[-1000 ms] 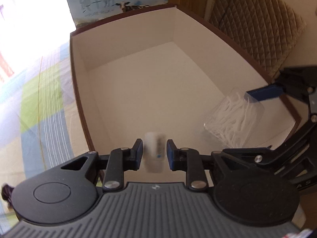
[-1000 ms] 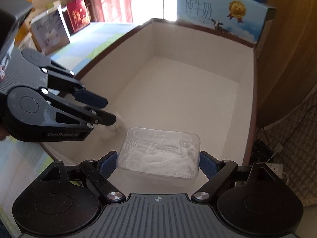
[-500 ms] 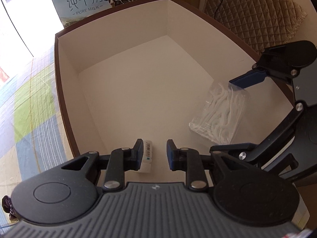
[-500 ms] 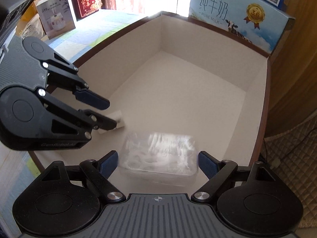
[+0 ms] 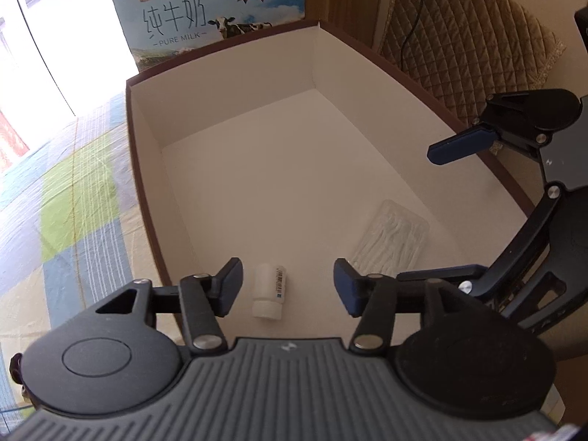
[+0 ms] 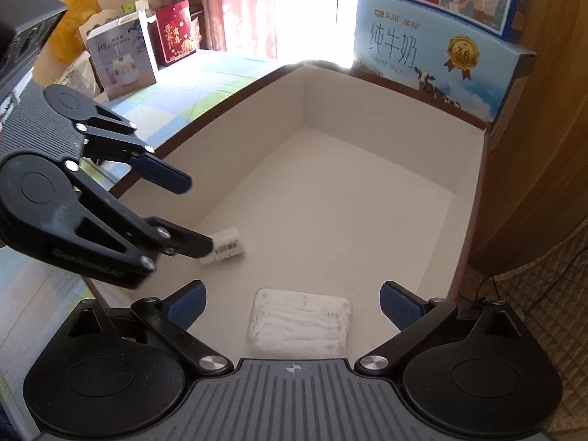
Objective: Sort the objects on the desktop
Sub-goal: 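Open the left tool to drop the pill bottle while the right tool releases the floss box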
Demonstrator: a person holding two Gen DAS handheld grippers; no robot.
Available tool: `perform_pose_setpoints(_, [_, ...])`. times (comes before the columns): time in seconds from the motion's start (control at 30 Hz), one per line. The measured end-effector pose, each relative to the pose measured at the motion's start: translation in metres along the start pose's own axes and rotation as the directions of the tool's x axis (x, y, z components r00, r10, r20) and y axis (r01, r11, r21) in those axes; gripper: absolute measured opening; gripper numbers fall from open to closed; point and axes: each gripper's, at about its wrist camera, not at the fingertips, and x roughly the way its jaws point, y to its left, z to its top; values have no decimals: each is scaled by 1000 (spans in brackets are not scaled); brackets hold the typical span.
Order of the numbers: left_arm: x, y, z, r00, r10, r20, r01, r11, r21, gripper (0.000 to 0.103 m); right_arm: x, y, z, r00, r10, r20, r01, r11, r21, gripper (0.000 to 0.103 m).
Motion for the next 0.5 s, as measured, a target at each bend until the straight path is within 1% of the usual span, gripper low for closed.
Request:
perform_pose_setpoints(0.2, [-26,9,-12,1000,0,28,2,998,-68,58,-20,9,-5,999,14,39,-15,1000,27,101])
perform_pose_setpoints(0.23, [-32,10,-15,999,1,36,2,997,-77,61,-23,11,-6,999,12,46,-14,999,32,101])
perform_pose_setpoints(0.33, [-52,11,-25,998,-3,64,9,995,-97,65,-35,20,-8,998,9,68,-12,999,45,101])
perform_pose_setpoints(0.4, [-64,11,-31,997,5,78,3,994,-108,66,-43,27,-11,996,4,84,-9,998,57,101])
perform_pose_setpoints(0.5, [-80,13,-40,995,-2,95,14,992,-127,66,-56,38,-15,994,-5,108,-3,997,79,101])
